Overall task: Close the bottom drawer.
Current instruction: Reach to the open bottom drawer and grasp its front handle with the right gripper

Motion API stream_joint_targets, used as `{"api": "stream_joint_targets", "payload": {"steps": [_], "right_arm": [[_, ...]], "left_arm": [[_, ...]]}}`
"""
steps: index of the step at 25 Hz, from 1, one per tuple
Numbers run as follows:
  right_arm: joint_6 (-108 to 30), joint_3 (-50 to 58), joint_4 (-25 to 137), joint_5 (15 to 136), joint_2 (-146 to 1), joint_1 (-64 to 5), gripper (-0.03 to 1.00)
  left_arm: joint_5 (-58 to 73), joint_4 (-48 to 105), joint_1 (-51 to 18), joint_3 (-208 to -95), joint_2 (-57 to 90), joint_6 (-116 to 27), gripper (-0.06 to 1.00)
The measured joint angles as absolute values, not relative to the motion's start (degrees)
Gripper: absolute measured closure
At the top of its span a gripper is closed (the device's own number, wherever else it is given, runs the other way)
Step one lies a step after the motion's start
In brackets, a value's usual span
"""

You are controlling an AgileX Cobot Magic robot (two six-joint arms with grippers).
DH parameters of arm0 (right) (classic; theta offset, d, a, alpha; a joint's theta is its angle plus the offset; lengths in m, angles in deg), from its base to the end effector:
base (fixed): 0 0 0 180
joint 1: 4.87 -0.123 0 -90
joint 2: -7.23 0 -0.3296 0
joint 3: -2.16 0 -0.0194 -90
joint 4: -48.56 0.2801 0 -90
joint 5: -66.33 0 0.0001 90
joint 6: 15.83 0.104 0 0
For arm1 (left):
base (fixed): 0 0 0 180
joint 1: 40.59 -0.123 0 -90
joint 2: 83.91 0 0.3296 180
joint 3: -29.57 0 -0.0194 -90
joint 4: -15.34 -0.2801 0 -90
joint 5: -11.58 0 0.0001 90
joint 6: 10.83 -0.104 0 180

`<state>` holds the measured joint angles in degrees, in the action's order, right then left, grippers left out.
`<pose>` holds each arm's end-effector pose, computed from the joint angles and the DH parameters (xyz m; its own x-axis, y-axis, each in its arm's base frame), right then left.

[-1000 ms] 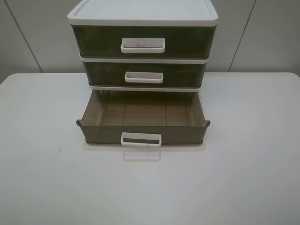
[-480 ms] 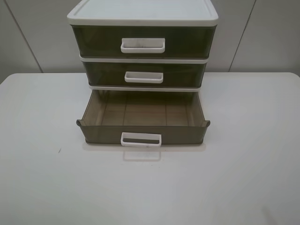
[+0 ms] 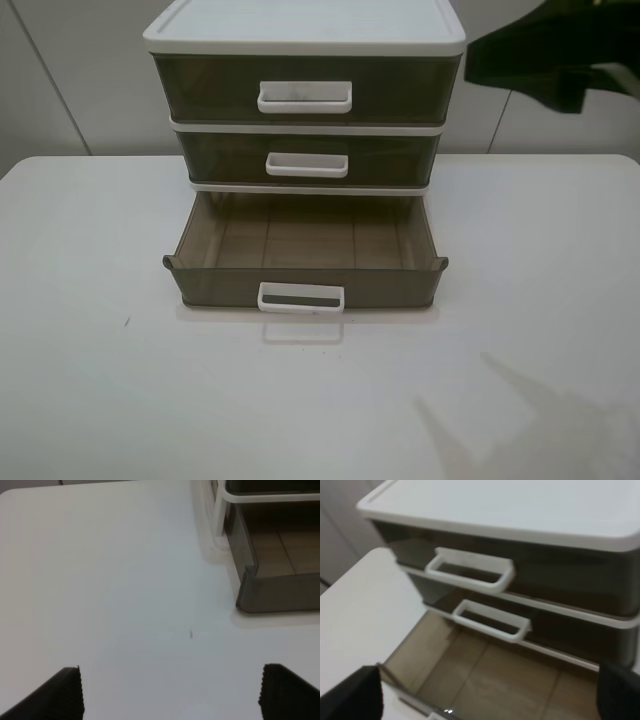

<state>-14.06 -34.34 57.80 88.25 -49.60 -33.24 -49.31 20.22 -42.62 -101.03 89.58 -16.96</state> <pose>0.1681 0.0979 0.3580 -0.4595 -0.0443 -0.8871 -0.4468 0.8747 0.1878 -0.0135 -0.0082 0.2867 -0.4462 0.0495 -0.8936 0.0604 0.9979 0.0251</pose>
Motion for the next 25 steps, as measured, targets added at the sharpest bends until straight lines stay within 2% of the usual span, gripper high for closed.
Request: {"api": "stream_joint_targets", "payload": {"steps": [5,12,18,21,25], "right_arm": [[-14.01,-34.34,57.8,80.67,-59.48,-47.12,0.23],[-14.01,-37.53,62.9,71.61,-70.34,-52.94,0.23],[-14.21,-49.37,73.65,51.62,-76.73,-61.74,0.24],[-14.44,-51.67,80.06,41.04,-81.46,-66.84,0.36],[-14.48,-51.97,81.78,34.16,-88.0,-70.79,0.77]], "left_arm": [[-49.31,20.22,-42.62,-101.03,89.58,-16.96,0.23],[-49.31,20.22,-42.62,-101.03,89.58,-16.96,0.23],[-49.31,20.22,-42.62,-101.03,89.58,-16.96,0.23],[-49.31,20.22,-42.62,-101.03,89.58,-16.96,0.23],[-49.31,20.22,-42.62,-101.03,89.58,-16.96,0.23]]}}
